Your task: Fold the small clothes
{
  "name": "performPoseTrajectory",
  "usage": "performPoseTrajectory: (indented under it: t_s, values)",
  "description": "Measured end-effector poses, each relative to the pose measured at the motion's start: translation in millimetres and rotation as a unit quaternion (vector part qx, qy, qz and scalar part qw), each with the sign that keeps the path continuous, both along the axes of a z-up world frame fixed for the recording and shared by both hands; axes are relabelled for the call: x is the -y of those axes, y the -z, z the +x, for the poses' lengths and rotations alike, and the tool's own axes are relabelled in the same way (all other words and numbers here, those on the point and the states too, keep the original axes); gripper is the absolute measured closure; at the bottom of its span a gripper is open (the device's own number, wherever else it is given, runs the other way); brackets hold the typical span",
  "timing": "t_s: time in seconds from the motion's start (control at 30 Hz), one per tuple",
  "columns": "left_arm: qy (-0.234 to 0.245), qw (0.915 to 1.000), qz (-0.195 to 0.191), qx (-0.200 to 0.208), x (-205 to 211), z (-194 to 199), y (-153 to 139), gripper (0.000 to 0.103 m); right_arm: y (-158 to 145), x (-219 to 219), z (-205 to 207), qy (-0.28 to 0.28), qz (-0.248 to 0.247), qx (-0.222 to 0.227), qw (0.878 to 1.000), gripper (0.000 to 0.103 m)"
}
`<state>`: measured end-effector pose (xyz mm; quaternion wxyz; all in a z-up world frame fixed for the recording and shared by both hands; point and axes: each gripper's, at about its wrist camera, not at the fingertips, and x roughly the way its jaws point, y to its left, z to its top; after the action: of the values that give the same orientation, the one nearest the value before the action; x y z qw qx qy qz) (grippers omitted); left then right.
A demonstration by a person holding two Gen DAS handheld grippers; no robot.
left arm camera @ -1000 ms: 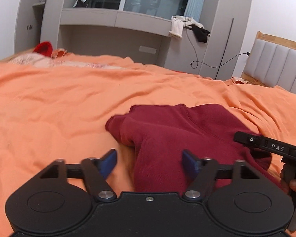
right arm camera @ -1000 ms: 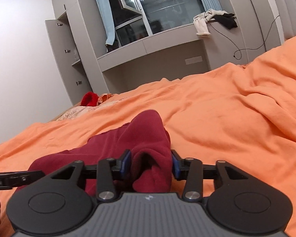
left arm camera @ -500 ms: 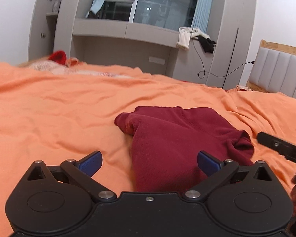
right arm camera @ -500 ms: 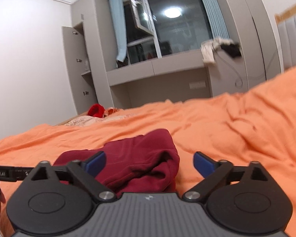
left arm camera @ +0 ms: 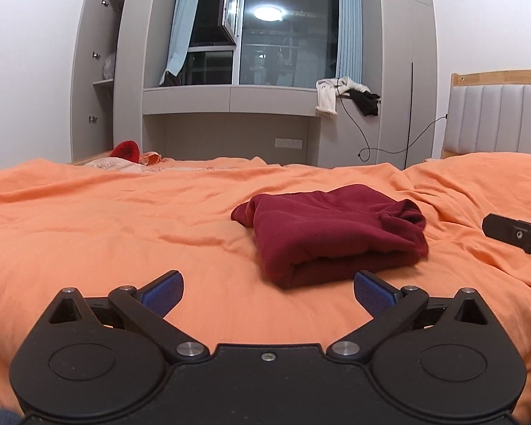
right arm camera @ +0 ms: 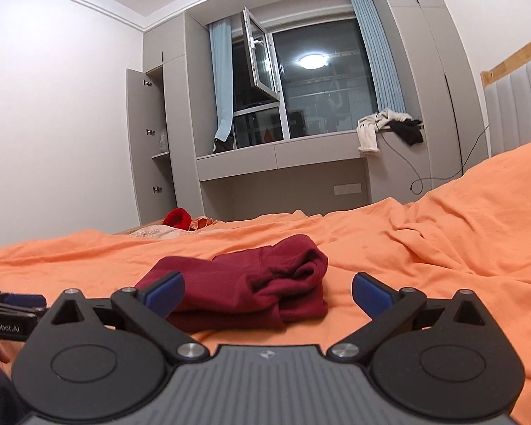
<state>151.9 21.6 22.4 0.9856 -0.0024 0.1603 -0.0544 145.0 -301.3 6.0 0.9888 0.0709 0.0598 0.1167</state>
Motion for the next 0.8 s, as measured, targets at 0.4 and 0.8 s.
performPoseTrajectory:
  t_s: [0.4,0.8]
  values:
    - [0.015,0.9998,0.014,-0.005,5,-32,10,0.001,9,-8,-37,0.024,-0.028,0.002,0.999,0.000]
    - [0.016,0.9996,0.019,-0.014,7,-31,13,0.001,15,-9,-34,0.026,-0.031,-0.006,0.999,0.000]
